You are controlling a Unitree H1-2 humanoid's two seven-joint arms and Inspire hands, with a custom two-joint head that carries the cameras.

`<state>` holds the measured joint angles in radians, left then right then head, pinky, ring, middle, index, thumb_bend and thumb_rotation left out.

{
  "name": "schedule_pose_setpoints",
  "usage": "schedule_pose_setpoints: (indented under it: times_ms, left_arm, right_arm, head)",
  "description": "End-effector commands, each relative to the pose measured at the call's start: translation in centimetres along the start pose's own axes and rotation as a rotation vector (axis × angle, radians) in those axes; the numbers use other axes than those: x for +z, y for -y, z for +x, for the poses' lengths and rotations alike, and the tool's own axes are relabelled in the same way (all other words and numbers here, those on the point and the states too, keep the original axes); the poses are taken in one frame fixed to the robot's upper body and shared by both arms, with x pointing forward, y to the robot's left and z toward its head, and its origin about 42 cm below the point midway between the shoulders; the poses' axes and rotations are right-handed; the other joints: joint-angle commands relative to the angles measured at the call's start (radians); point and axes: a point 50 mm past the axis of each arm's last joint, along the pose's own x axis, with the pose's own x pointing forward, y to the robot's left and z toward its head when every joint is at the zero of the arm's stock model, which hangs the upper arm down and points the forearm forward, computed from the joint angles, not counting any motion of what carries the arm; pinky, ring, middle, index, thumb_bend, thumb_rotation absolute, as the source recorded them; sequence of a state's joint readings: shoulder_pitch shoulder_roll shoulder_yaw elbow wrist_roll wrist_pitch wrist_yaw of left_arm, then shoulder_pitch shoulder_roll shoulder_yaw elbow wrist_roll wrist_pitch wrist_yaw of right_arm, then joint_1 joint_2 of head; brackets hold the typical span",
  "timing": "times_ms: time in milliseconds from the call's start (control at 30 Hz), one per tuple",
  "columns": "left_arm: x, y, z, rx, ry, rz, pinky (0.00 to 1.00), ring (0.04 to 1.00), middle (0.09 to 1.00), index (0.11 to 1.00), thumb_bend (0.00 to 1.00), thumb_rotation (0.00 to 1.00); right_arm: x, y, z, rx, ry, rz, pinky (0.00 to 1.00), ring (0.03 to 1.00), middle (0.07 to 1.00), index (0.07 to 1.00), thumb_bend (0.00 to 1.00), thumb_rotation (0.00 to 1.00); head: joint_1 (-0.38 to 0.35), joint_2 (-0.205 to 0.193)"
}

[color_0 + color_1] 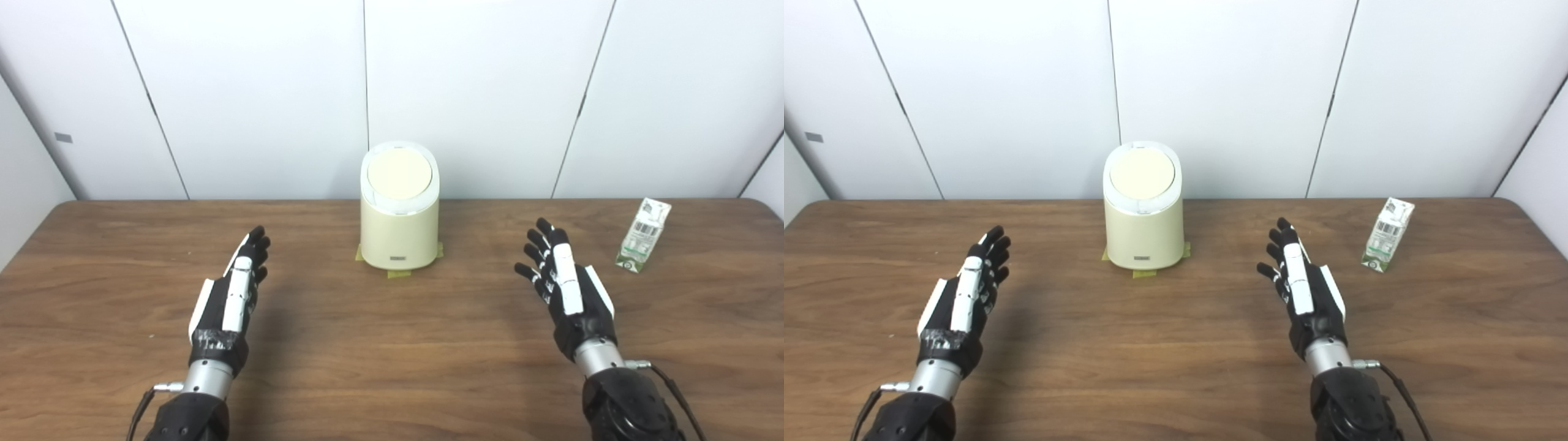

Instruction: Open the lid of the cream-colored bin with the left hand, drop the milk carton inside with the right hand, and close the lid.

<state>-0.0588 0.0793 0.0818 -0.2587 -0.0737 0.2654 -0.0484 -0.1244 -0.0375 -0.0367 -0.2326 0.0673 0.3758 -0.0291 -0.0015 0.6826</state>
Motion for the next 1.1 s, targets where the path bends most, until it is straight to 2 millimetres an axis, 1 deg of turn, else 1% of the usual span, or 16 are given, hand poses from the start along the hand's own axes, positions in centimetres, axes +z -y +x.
schedule_pose_setpoints:
  times_ms: [0,300,433,533,600,633,667,700,733,767,833,867,900,933,1000,1067]
  left_arm:
    - [1.6,0.4,1.0,-0.015,0.065,0.005,1.0,0.991,0.967,0.972,0.41,1.0]
    - [1.6,0.3,0.9,-0.012,0.064,0.008,1.0,0.989,0.966,0.973,0.41,1.0]
    - [1.7,0.2,1.0,-0.011,0.064,0.003,1.0,0.992,0.968,0.975,0.41,1.0]
    - [2.0,0.1,1.1,-0.009,0.056,0.028,1.0,0.979,0.968,0.979,0.41,1.0]
    - [2.9,0.3,1.3,-0.007,0.051,0.062,0.99,0.969,0.968,0.987,0.41,0.91]
    - [3.5,0.4,1.6,-0.012,0.052,0.089,0.99,0.964,0.966,0.993,0.43,0.83]
    - [4.2,0.6,2.0,-0.021,0.055,0.122,0.98,0.958,0.966,0.995,0.44,0.78]
    - [5.0,0.7,2.5,-0.029,0.059,0.167,0.98,0.951,0.966,0.998,0.44,0.74]
    - [5.8,0.9,3.1,-0.036,0.069,0.207,0.99,0.947,0.964,0.999,0.46,0.73]
    - [6.5,1.1,3.7,-0.04,0.08,0.234,0.98,0.931,0.957,1.0,0.48,0.71]
    - [8.2,1.5,5.3,-0.044,0.119,0.279,0.92,0.91,0.943,0.994,0.51,0.64]
    - [8.8,1.7,6.0,-0.044,0.136,0.29,0.88,0.903,0.934,0.985,0.55,0.58]
    - [9.7,2.1,6.9,-0.046,0.158,0.312,0.86,0.901,0.928,0.978,0.57,0.54]
    - [10.5,2.5,7.8,-0.053,0.176,0.331,0.85,0.899,0.919,0.968,0.61,0.46]
    - [11.9,3.3,9.3,-0.064,0.2,0.358,0.87,0.907,0.921,0.967,0.65,0.39]
    - [13.0,4.0,10.7,-0.077,0.216,0.382,0.88,0.909,0.924,0.966,0.69,0.36]
  right_arm:
    - [2.5,-0.4,0.8,0.02,0.098,0.002,0.87,0.956,0.961,0.972,0.61,1.0]
    - [2.3,-0.3,0.9,0.024,0.098,0.004,0.87,0.956,0.961,0.973,0.62,1.0]
    - [2.4,-0.4,0.8,0.024,0.096,0.006,0.87,0.959,0.963,0.976,0.62,1.0]
    - [2.5,-0.3,0.8,0.024,0.099,0.011,0.87,0.961,0.966,0.979,0.62,1.0]
    - [2.4,-0.3,0.8,0.023,0.098,0.021,0.87,0.963,0.967,0.98,0.62,1.0]
    - [2.4,-0.3,0.8,0.022,0.096,0.027,0.88,0.965,0.968,0.98,0.62,1.0]
    - [2.3,-0.3,0.8,0.022,0.095,0.029,0.88,0.965,0.969,0.98,0.61,1.0]
    - [2.2,-0.2,0.8,0.023,0.095,0.029,0.88,0.968,0.97,0.981,0.61,1.0]
    - [2.2,-0.2,0.8,0.023,0.095,0.029,0.89,0.969,0.971,0.981,0.61,1.0]
    - [2.2,-0.3,0.8,0.023,0.095,0.03,0.89,0.968,0.971,0.979,0.61,1.0]
    - [2.1,-0.3,0.7,0.024,0.097,0.03,0.88,0.968,0.97,0.977,0.61,1.0]
    - [2.1,-0.3,0.6,0.024,0.097,0.03,0.88,0.969,0.971,0.978,0.61,1.0]
    - [2.1,-0.2,0.6,0.023,0.097,0.03,0.89,0.97,0.972,0.979,0.61,1.0]
    - [2.0,-0.2,0.6,0.022,0.096,0.03,0.89,0.971,0.972,0.98,0.61,1.0]
    - [1.9,-0.1,0.5,0.02,0.096,0.03,0.89,0.971,0.972,0.98,0.61,1.0]
    - [1.7,0.0,0.5,0.019,0.097,0.027,0.89,0.971,0.971,0.98,0.61,1.0]
  head:
    - [-0.001,0.001]
    - [0.002,0.002]
    - [0.004,-0.004]
    - [0.004,-0.005]
    - [0.015,-0.011]
    - [0.019,-0.014]
    - [0.021,-0.021]
    - [0.021,-0.021]
    - [0.018,-0.024]
    - [0.016,-0.026]
    - [0.014,-0.028]
    - [0.014,-0.031]
    - [0.013,-0.031]
    - [0.012,-0.033]
    - [0.011,-0.033]
    - [0.011,-0.034]
